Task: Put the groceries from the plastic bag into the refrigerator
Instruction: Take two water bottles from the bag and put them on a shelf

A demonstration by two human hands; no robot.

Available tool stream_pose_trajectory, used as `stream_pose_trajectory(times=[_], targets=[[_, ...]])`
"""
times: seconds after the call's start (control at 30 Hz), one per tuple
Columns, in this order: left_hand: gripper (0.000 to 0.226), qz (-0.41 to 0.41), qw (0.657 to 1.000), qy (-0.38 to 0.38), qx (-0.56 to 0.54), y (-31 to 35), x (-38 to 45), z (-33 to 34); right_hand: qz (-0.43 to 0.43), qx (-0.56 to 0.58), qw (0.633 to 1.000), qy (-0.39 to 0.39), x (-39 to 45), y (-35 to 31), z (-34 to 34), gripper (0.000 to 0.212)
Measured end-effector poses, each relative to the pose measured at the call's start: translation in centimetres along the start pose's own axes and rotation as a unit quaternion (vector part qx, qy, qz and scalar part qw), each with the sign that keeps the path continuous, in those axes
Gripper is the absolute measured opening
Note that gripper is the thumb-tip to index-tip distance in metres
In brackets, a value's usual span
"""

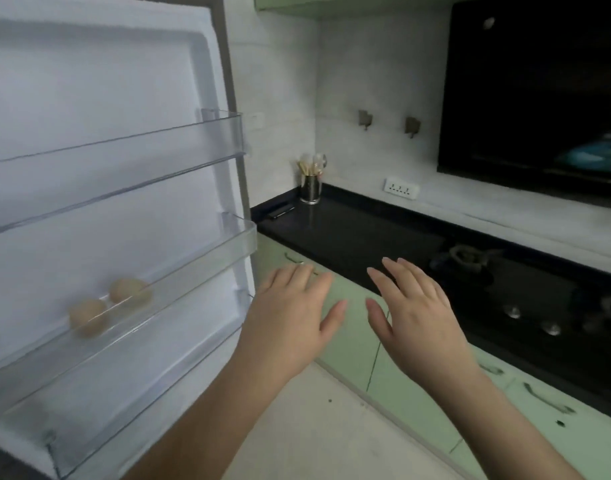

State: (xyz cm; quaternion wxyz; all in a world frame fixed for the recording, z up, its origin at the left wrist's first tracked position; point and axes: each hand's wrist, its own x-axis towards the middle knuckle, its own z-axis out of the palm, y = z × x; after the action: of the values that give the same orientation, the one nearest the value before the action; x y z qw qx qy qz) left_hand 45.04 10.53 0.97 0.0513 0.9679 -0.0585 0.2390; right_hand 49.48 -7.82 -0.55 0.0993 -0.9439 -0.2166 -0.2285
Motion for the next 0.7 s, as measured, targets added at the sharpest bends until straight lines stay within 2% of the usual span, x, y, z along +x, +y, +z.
stream_pose_trajectory(times=[0.2, 0.43, 0.7], targets=[[0.052, 0.108, 0.994, 0.0, -0.02, 11.1, 4.6, 2.2, 0.096, -0.041, 0.995, 0.001, -5.2, 10.3, -3.9, 0.053], [0.053, 0.201, 0.978, -0.003, -0.059, 24.8, 9.2, 5.9, 0.221, -0.074, 0.972, 0.026, -12.9, 23.7, -8.8, 0.057], [0.056, 0.269, 0.957, -0.029, -0.103, 35.8, 10.5, 9.0, 0.283, -0.098, 0.954, 0.027, -17.3, 31.9, -11.3, 0.059]])
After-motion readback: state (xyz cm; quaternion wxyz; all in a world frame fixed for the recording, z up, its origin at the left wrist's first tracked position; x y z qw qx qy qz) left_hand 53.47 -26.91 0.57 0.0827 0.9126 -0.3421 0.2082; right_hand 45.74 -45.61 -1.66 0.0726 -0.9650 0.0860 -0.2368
